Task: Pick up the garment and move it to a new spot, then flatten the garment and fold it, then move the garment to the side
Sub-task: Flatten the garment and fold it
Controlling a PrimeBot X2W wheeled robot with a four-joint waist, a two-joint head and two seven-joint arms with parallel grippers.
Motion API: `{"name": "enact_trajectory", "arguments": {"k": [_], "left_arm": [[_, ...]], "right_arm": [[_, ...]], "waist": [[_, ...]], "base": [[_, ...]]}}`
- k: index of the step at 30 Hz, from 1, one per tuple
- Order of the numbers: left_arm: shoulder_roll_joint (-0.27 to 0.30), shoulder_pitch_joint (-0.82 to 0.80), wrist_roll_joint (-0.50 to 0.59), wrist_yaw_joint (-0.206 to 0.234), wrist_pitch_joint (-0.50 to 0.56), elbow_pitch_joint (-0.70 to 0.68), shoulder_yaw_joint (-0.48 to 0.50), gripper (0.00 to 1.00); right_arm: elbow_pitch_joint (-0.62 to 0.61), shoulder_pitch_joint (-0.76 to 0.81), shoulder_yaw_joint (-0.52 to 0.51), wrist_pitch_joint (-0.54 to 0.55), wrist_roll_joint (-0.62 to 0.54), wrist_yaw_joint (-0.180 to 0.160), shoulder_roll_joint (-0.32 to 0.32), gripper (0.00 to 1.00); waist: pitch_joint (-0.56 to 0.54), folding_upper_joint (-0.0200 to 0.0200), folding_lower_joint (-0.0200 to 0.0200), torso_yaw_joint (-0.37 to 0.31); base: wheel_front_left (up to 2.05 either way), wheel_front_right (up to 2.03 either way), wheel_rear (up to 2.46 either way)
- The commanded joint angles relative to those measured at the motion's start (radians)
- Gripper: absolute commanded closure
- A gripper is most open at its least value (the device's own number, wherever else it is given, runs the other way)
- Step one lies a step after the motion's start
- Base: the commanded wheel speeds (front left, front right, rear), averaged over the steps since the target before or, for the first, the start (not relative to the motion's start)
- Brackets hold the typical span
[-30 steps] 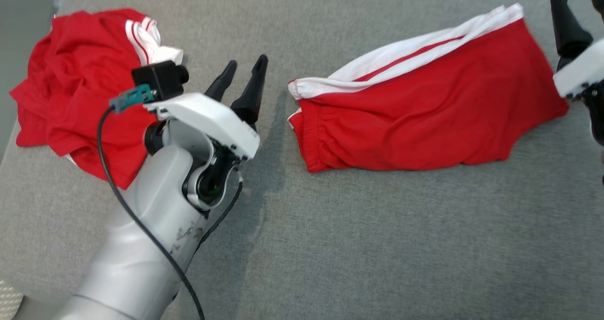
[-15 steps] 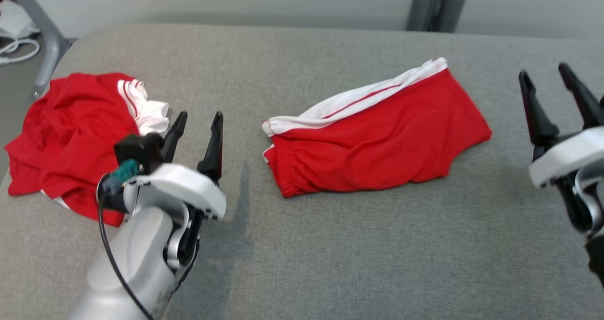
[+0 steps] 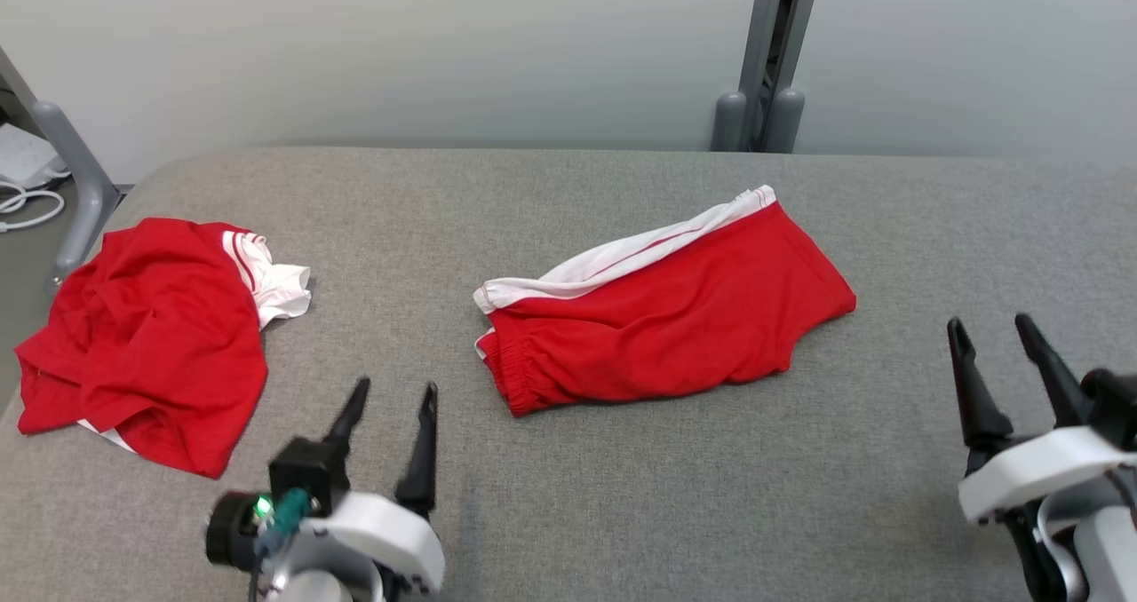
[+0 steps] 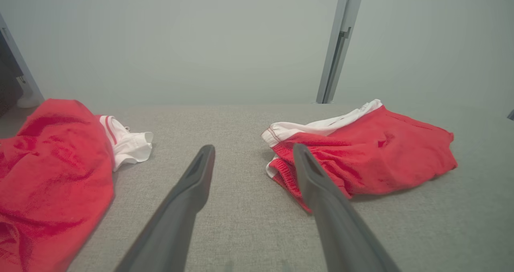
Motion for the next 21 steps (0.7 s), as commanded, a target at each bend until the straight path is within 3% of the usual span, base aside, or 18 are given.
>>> {"name": "enact_trajectory", "arguments": {"k": [1,11,21], "left_arm": [[-0.012,0.04,0.037,-0.003,-0.003,-0.026,0.024,0.0],[-0.073,0.127,0.117,-0.041,-0.003,-0.048,0.082,0.0],[-0.104,0.105,0.17,-0.088,-0.003,-0.016,0.098,0.0]], "right_arm": [[-0.016,0.041,-0.019,-0.005,-0.018,-0.001,0.02,0.0],[-0.027,0.114,-0.066,0.004,-0.028,-0.001,0.072,0.0],[0.065,0.069,-0.127,0.089,0.113,0.0,0.108,0.0]], "waist": [[-0.015,-0.0001,0.0,0.0],[-0.018,-0.0001,0.0,0.028],[0.027,-0.0001,0.0,0.121]], "base": [[0.0,0.0,0.0],[0.0,0.0,0.0],[0.0,0.0,0.0]]}}
